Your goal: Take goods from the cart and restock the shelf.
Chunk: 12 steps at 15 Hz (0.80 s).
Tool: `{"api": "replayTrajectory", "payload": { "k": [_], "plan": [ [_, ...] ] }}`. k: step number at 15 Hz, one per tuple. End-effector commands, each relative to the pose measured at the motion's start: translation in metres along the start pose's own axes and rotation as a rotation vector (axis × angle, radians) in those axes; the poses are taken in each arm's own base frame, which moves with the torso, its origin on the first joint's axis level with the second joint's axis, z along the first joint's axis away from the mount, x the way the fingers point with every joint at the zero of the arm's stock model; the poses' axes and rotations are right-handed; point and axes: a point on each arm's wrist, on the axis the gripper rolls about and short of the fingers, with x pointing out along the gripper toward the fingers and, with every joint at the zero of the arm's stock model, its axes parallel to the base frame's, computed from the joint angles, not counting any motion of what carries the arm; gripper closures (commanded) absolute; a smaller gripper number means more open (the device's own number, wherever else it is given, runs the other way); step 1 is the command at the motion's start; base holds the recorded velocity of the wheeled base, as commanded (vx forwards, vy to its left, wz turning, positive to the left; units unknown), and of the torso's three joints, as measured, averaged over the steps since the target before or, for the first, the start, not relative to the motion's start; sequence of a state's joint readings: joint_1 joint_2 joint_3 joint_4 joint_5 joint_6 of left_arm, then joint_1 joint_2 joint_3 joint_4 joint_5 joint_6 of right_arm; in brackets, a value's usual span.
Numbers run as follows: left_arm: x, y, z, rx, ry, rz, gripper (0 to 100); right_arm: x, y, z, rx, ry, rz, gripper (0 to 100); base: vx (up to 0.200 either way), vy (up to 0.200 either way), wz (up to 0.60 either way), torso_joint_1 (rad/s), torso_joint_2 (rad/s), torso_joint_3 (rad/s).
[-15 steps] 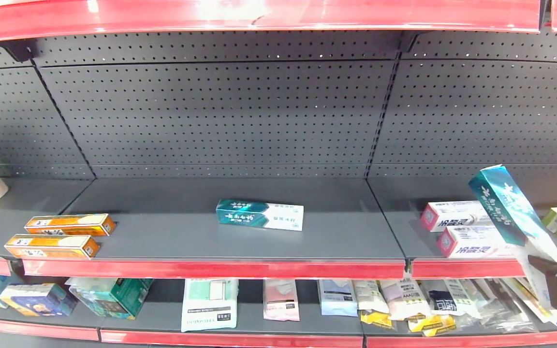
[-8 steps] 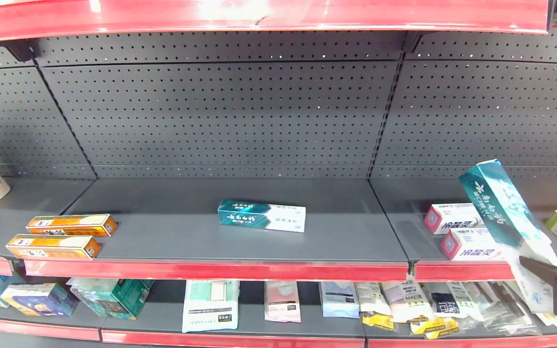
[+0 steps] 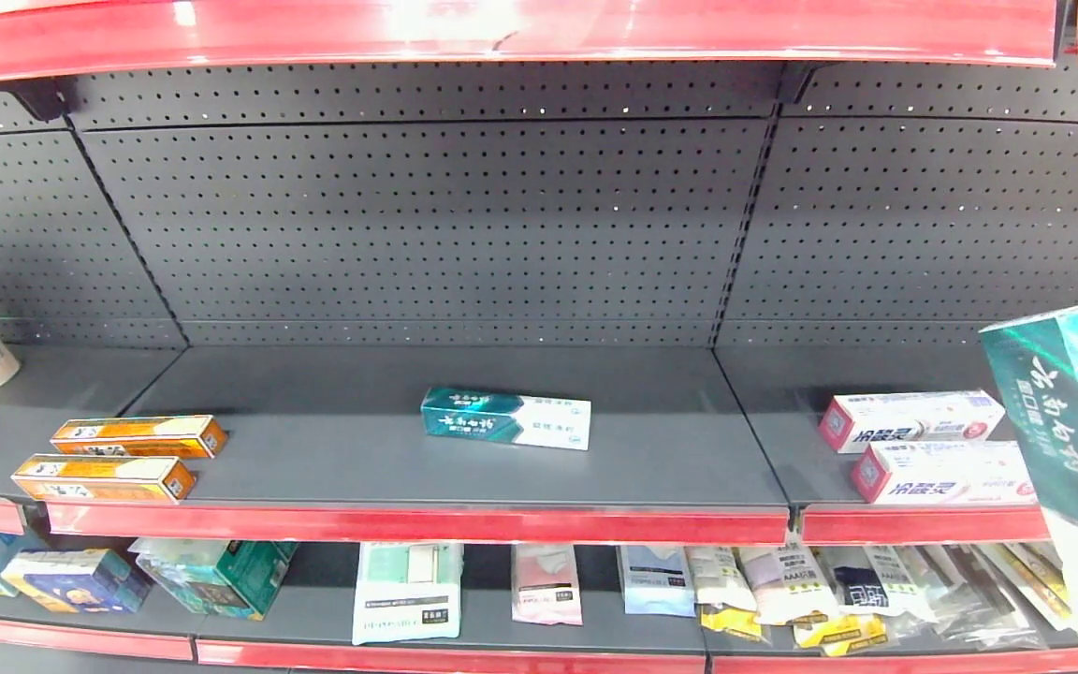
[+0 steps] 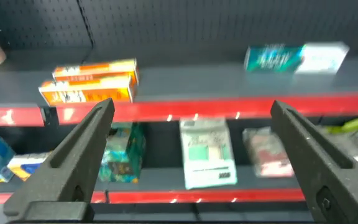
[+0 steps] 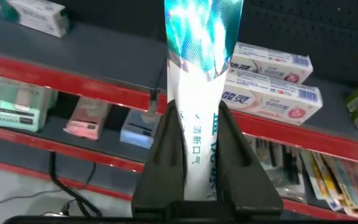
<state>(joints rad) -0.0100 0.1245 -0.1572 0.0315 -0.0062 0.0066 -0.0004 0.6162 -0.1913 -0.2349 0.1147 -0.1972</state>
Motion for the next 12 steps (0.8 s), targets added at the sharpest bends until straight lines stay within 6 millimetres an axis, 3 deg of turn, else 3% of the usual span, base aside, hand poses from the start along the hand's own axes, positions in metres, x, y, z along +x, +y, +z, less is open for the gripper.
{"api": "replayTrajectory", "payload": {
  "k": [1,3,5,6,7,10,12],
  "plan": [
    [0.031,0.0,0.046,-0.081,0.149,0.003,0,-0.015,0.003,-0.007,-0.005,-0.078,-0.002,100,0.0,0.0,0.0,0.0,0.0,0.0],
    [0.06,0.001,0.046,-0.043,0.234,0.029,0,-0.018,0.004,-0.008,-0.003,-0.097,-0.017,100,0.0,0.0,0.0,0.0,0.0,0.0],
    [0.117,0.002,0.06,-0.024,0.231,0.031,0,-0.02,0.005,-0.011,-0.003,-0.103,-0.022,100,0.0,0.0,0.0,0.0,0.0,0.0],
    [0.122,0.002,0.061,-0.024,0.227,0.031,0,-0.021,0.005,-0.011,-0.004,-0.104,-0.023,100,0.0,0.0,0.0,0.0,0.0,0.0],
    [0.169,0.004,0.054,-0.021,0.22,0.079,0,-0.021,0.004,-0.011,-0.004,-0.101,-0.041,100,0.0,0.0,0.0,0.0,0.0,0.0],
    [0.21,-0.006,0.043,-0.019,0.254,0.079,0,-0.021,0.004,-0.009,-0.009,-0.105,-0.051,100,0.0,0.0,0.0,0.0,0.0,0.0],
    [0.251,-0.024,0.038,-0.058,0.302,0.021,0,-0.021,0.004,-0.01,-0.01,-0.101,-0.054,100,0.0,0.0,0.0,0.0,0.0,0.0]
  ]
}}
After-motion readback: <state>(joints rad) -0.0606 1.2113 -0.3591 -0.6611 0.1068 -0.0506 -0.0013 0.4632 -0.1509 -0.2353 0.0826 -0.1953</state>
